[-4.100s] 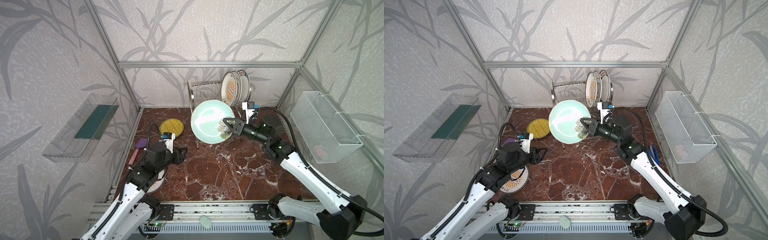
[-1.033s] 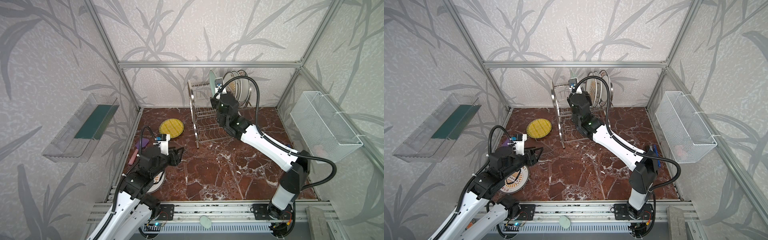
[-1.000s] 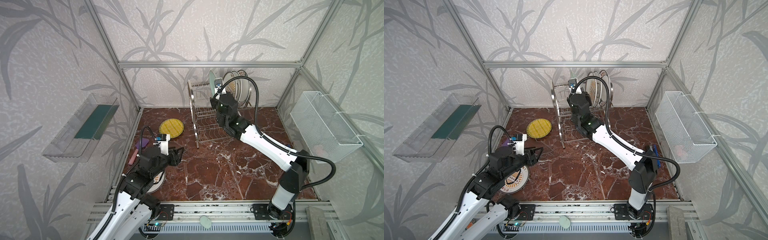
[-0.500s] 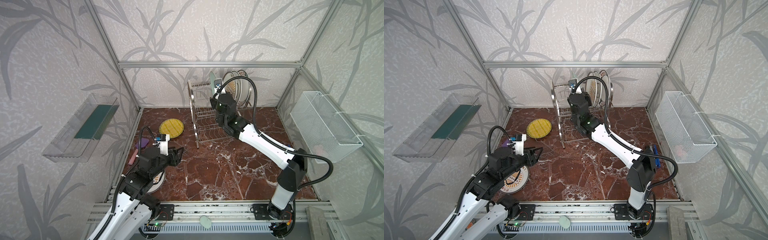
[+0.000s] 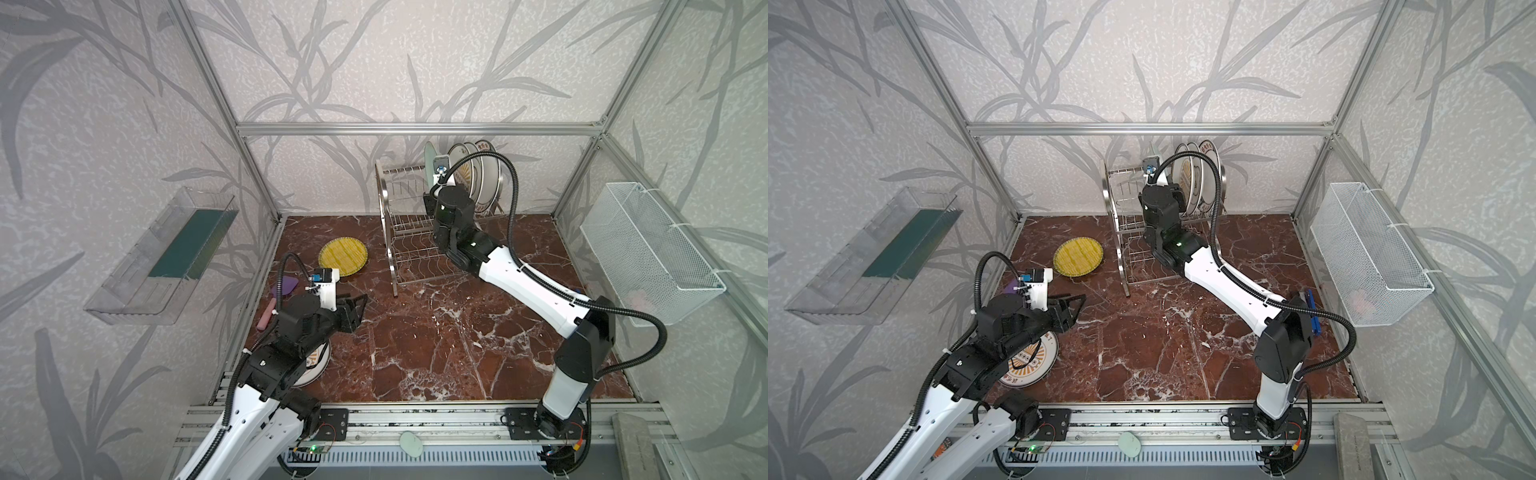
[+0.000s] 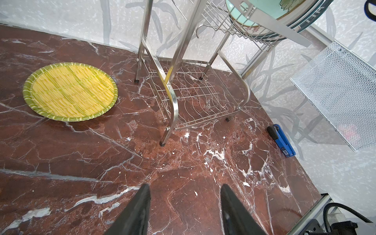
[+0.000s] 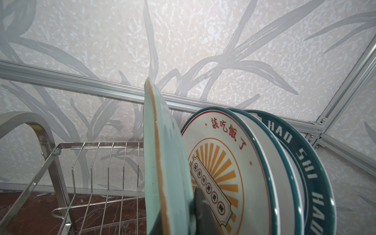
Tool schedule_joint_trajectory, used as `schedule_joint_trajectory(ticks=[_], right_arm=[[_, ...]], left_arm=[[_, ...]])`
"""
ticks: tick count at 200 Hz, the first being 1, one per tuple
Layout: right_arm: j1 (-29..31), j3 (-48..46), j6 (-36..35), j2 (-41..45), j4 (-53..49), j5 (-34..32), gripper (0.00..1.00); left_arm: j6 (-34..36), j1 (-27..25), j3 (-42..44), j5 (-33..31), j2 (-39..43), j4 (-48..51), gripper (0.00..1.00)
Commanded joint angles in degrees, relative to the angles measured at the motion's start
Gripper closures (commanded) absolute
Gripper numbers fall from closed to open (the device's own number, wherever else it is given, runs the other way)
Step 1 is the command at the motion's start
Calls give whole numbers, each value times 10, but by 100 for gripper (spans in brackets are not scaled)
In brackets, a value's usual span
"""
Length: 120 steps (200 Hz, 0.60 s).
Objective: Load the plates into the dish rack
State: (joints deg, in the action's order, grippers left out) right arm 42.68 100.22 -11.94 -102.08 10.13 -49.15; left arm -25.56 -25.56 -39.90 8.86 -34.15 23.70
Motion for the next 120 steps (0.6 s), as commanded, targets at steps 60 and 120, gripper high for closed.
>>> schedule_joint_trajectory(ticks=[60,120], right_arm=[[-10,10,44,11,36,-8,100],[-15,17,66,1,10,2,100]], left_arm=[[-1,-3,5,-4,4,2,46],[-1,-3,4,-3,4,2,46]])
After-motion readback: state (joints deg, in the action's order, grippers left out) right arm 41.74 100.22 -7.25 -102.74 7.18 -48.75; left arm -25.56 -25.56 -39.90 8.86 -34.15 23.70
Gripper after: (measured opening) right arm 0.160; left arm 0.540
